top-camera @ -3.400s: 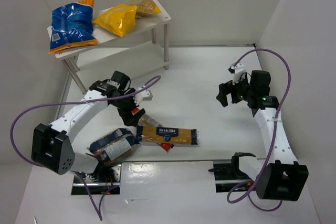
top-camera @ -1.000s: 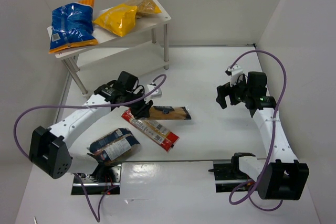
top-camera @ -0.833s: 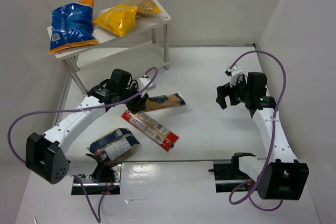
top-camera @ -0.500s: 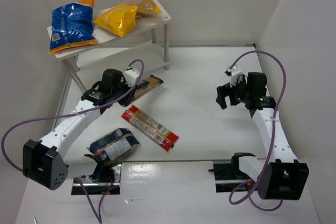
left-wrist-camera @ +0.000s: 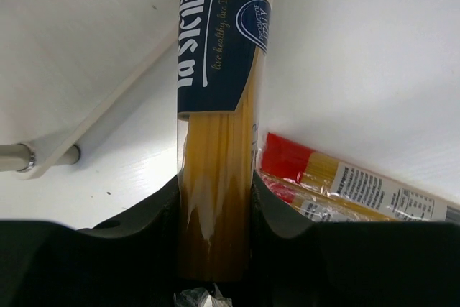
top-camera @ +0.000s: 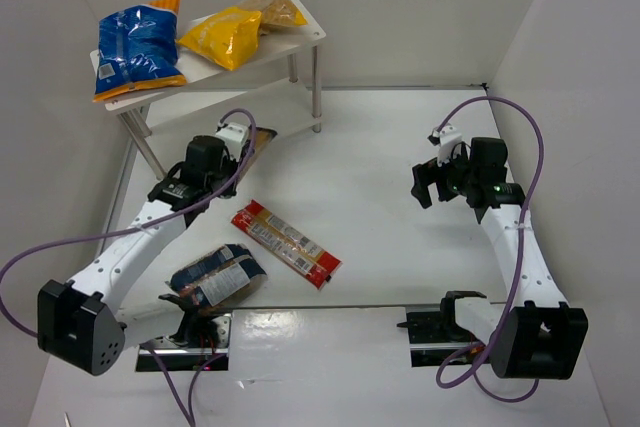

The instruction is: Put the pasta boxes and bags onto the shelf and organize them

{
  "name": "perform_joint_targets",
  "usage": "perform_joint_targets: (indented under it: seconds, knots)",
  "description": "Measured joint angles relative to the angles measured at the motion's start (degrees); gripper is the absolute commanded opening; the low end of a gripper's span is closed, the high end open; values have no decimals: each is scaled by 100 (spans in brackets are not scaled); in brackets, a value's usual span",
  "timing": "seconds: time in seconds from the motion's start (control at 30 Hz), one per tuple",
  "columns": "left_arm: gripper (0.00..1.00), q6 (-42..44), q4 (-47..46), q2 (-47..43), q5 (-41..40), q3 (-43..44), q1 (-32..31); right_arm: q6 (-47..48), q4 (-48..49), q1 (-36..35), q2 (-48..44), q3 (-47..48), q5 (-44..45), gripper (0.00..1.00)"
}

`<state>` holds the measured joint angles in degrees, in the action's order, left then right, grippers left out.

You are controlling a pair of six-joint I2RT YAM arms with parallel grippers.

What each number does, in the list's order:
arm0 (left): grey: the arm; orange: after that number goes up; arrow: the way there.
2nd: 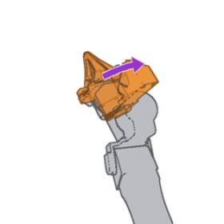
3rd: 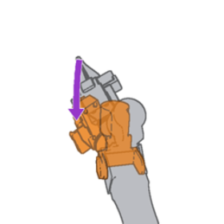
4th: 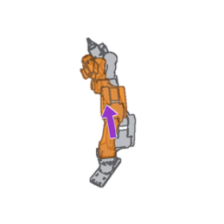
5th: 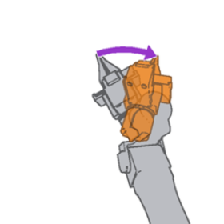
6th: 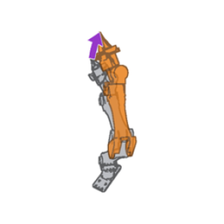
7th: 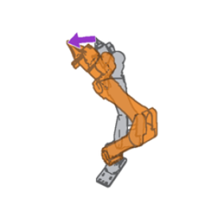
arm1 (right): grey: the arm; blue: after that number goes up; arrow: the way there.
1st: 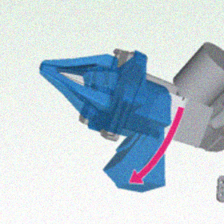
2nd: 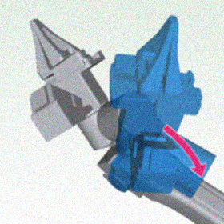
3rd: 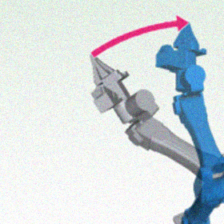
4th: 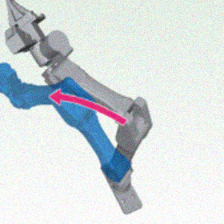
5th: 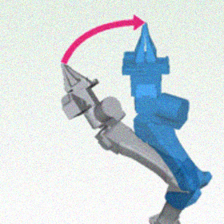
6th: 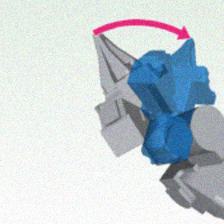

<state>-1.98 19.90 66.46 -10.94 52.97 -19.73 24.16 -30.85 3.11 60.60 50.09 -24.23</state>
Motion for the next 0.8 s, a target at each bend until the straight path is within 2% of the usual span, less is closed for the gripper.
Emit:
perform_joint_targets:
  seconds: [0.3,0.47,0.8]
  knots:
    - [0,-129,-269,-466,-361,-26,146,22,-2,0,203,0,15,100]
    - [0,-155,-612,-490,-859,-273,271,136,-4,0,221,0,-76,100]
    - [0,-260,-752,-479,-1683,-560,905,278,-7,0,70,-81,-282,100]
